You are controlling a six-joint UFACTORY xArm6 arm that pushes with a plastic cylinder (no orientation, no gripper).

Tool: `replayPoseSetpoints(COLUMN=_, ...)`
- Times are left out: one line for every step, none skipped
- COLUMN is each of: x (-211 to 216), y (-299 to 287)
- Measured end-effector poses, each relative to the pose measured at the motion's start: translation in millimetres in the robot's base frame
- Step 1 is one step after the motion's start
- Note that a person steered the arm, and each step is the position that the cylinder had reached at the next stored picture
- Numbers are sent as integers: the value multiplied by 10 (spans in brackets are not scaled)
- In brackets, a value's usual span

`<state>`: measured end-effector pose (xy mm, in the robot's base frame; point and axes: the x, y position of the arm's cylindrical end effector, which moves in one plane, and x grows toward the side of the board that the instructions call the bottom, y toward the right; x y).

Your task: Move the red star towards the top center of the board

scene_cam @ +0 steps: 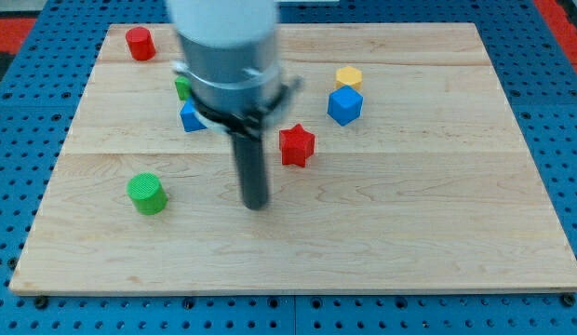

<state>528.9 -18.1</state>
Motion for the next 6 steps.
replayPoseSetpoints(x=-622, y=197)
replayPoseSetpoints(x=-1375, y=299)
replayPoseSetpoints(x=-1796, y=482)
replayPoseSetpoints(x=-2296, y=472)
replayPoseSetpoints(x=-2466, y=259)
replayPoseSetpoints(x=-2723, y=55)
